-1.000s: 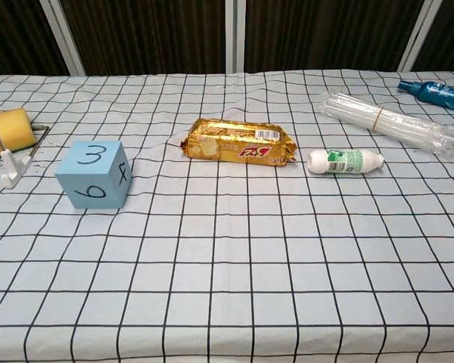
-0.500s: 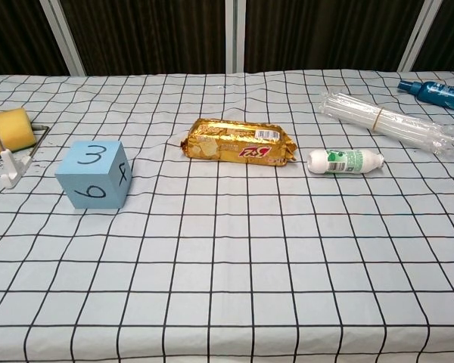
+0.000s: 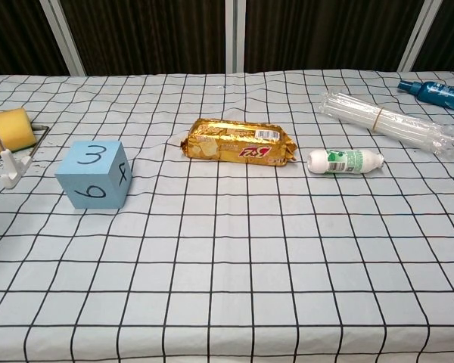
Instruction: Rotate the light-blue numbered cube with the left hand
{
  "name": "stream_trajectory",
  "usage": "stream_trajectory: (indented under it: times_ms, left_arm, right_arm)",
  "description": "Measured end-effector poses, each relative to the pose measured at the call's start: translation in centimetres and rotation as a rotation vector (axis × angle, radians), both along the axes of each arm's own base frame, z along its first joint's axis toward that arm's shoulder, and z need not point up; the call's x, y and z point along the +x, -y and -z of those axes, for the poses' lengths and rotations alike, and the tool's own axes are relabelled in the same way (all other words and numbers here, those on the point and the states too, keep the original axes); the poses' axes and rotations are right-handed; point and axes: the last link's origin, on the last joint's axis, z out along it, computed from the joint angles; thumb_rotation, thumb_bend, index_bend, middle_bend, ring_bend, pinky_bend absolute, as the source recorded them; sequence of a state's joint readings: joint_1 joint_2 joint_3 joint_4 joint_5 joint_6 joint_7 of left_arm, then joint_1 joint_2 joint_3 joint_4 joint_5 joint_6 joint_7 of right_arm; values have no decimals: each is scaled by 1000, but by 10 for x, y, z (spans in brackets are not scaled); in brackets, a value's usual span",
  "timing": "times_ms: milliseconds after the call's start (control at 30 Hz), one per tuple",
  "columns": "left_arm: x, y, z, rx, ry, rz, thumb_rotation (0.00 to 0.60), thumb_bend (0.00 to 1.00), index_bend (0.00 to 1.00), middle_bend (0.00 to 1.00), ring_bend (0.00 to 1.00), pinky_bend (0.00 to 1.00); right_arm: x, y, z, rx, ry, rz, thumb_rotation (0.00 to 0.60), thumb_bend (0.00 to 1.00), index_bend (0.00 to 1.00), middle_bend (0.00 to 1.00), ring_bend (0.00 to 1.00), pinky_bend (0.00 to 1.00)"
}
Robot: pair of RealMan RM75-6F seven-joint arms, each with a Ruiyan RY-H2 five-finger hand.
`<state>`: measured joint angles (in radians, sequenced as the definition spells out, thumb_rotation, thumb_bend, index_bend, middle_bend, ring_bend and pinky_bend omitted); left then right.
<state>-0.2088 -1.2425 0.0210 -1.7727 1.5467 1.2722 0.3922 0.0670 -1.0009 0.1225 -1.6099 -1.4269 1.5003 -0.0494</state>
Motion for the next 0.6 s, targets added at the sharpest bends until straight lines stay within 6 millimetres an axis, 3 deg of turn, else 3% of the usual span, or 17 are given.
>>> stream_trajectory:
  times_ms: [67, 200, 333, 500, 600]
  left_arm:
    - [3, 1, 6, -26, -3, 1, 600, 159, 381, 808, 800, 748]
    - [5, 7, 14, -96, 12, -28, 600, 209, 225, 858, 844, 780]
    - [9, 10, 23, -180, 13, -43, 600, 228, 167, 873, 860, 791]
    - [16, 8, 37, -228, -5, -20, 600, 358, 149, 895, 874, 803]
    - [20, 5, 45, -231, -23, -5, 600, 372, 148, 895, 874, 804]
  right_arm:
    - [0, 1, 0, 3, 1, -1, 600, 70, 0, 0, 0, 0]
    - [1, 2, 0, 6, 2, 0, 600, 74, 0, 0, 0, 0]
    - [3, 3, 0, 12, 5, 0, 600, 76, 0, 0, 0, 0]
    - [2, 3, 2, 20, 4, 11, 600, 78, 0, 0, 0, 0]
    - [1, 3, 1, 20, 5, 18, 600, 78, 0, 0, 0, 0]
